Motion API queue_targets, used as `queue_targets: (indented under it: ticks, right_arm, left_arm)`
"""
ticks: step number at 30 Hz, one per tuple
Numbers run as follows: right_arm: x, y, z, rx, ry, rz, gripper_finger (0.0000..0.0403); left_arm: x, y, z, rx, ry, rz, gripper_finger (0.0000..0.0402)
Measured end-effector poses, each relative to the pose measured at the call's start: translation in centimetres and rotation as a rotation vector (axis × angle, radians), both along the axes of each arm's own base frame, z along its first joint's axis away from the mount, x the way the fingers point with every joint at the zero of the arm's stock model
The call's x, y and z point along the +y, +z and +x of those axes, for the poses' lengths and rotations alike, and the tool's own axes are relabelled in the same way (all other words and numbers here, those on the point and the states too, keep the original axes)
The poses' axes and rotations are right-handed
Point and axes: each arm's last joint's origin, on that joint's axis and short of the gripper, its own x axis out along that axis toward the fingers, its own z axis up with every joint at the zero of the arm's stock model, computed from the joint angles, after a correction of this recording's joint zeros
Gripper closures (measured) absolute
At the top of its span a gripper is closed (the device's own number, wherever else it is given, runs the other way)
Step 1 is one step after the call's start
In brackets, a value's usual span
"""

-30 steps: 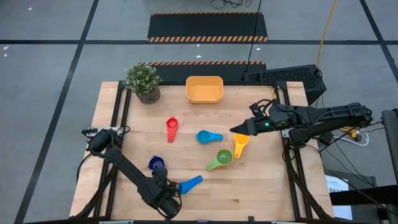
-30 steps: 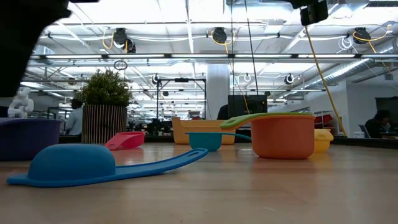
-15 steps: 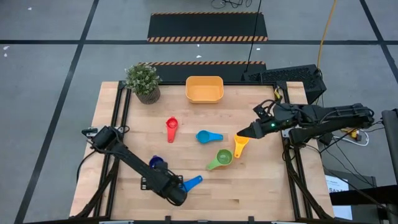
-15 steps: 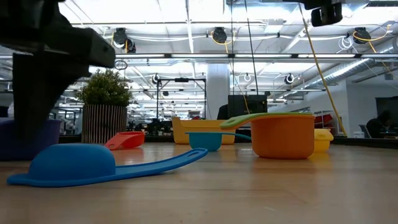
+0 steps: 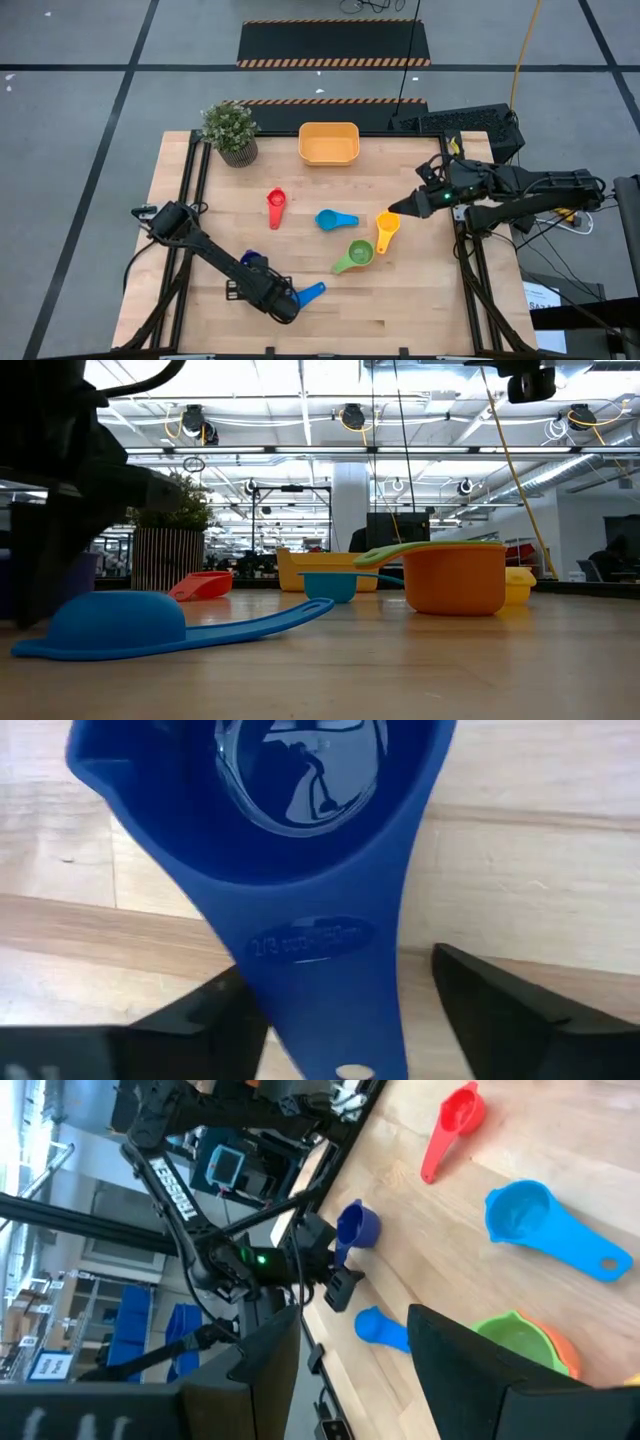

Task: Nest measuring cups in basket
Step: Stack the dark blue measuring cup on top of the green measuring cup

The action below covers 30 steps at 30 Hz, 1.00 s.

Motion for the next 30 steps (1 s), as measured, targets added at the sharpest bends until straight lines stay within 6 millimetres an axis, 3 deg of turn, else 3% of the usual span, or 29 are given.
queue_targets:
  ticks: [8, 17, 22, 30]
  right_arm:
    - [0.0, -0.2, -0.1, 0.020, 0.002, 0.006, 0.0222]
    - [0.0, -0.4, 0.1, 0.062, -0.063, 0.128, 0.0222]
    - [0.1, -0.7, 1.0, 0.077, -0.100, 0.207, 0.0222]
    - [0.7, -0.8, 3.5, 0.010, -0.120, 0.182, 0.0222]
  left_arm:
    - [-0.7, 0.2, -0.5, 0.019, -0.136, -0.040, 0.0274]
    - [-0.4, 3.5, -2.3, 0.030, -0.385, -0.009, 0.0276]
    - [1.0, 6.2, -3.6, 0.044, -0.556, 0.087, 0.0276]
    - [3.5, 9.5, -4.2, 0.035, -0.821, 0.184, 0.0274]
